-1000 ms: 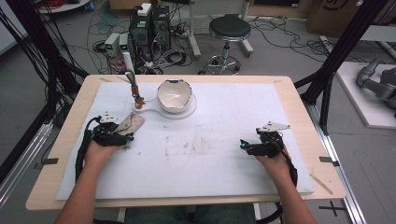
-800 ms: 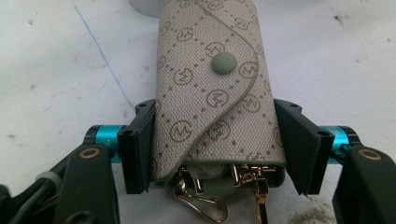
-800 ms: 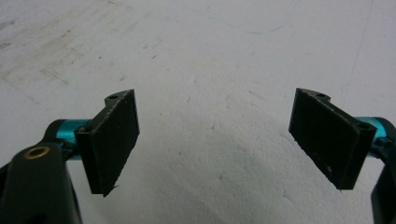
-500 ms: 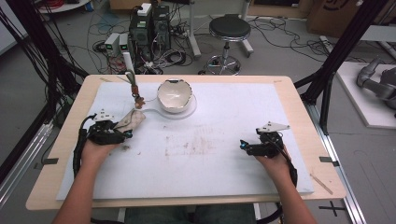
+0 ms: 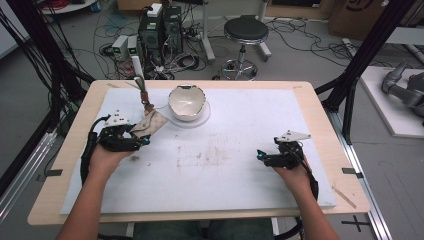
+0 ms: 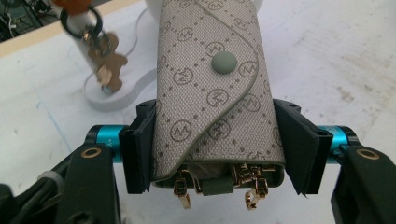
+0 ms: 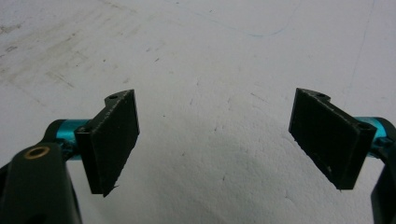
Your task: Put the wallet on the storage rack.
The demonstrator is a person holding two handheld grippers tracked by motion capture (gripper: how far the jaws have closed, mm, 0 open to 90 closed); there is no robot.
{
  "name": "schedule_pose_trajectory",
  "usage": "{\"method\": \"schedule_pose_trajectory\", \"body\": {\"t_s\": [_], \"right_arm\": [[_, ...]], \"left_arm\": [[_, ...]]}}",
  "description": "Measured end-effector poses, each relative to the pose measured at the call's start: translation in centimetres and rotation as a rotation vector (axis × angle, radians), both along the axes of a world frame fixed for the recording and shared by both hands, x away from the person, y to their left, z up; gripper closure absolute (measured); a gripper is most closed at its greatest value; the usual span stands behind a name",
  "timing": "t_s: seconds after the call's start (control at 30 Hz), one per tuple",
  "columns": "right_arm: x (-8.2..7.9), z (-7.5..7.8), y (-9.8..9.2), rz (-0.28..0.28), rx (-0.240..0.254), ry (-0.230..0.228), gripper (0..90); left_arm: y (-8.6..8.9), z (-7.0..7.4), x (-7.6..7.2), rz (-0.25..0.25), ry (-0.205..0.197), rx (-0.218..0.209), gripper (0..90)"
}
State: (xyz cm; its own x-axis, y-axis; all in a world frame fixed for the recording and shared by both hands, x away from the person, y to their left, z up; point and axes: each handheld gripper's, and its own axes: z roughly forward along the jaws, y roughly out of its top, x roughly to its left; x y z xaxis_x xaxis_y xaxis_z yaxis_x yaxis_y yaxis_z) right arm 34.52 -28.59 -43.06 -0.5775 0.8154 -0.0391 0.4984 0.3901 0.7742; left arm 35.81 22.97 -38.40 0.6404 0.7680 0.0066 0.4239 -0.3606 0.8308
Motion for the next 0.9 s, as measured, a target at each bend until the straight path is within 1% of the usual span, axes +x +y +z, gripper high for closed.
{"method": "schedule_pose_trajectory", "body": {"t_s": [0.03,0.1,0.13,0.23,0.27,0.33,0.43,0.47,0.53,0.57,0.6,0.63,0.77,0.9], "right_arm": [[0.0,0.0,0.0,-0.002,-0.001,0.001,16.3],[0.0,0.0,0.0,-0.001,0.000,-0.001,16.2],[0.0,0.0,0.0,-0.001,0.000,-0.001,16.2],[0.0,0.0,0.1,-0.002,0.002,-0.002,16.3],[0.0,0.0,0.1,-0.002,0.004,-0.001,16.2],[0.0,0.0,0.1,0.001,0.002,-0.002,16.2],[0.0,0.0,0.2,0.002,-0.001,0.002,16.2],[0.1,-0.1,0.2,0.006,-0.002,0.002,16.3],[0.1,-0.1,0.2,0.004,-0.001,0.003,16.3],[0.1,-0.1,0.2,0.004,-0.001,0.004,16.2],[0.1,-0.1,0.2,0.004,-0.001,0.004,16.2],[0.1,-0.1,0.2,0.004,0.000,0.004,16.2],[0.1,0.0,0.2,0.005,0.000,0.003,16.2],[0.1,-0.1,0.2,0.005,0.000,0.003,16.3]], "left_arm": [[0.0,0.0,0.0,0.000,0.000,0.000,36.3],[-1.0,0.9,0.4,-0.011,-0.012,-0.002,36.3],[-1.0,0.9,0.4,-0.011,-0.012,-0.002,36.3],[-1.9,2.0,0.8,-0.020,-0.031,-0.011,36.3],[-2.3,2.8,1.1,-0.026,-0.042,-0.009,36.3],[-2.7,3.5,1.4,-0.030,-0.056,-0.010,36.3],[-3.2,4.1,1.8,-0.035,-0.060,-0.003,36.3],[-3.7,4.6,2.2,-0.041,-0.064,0.013,36.3],[-3.9,4.7,2.4,-0.039,-0.064,0.009,36.3],[-4.3,5.0,2.9,-0.041,-0.061,0.016,36.3],[-4.3,5.0,2.9,-0.041,-0.061,0.016,36.3],[-4.6,5.1,3.4,-0.038,-0.056,0.022,36.3],[-5.1,5.0,4.4,-0.030,-0.042,0.028,36.3],[-5.7,4.7,5.5,-0.027,-0.020,0.035,36.2]]}}
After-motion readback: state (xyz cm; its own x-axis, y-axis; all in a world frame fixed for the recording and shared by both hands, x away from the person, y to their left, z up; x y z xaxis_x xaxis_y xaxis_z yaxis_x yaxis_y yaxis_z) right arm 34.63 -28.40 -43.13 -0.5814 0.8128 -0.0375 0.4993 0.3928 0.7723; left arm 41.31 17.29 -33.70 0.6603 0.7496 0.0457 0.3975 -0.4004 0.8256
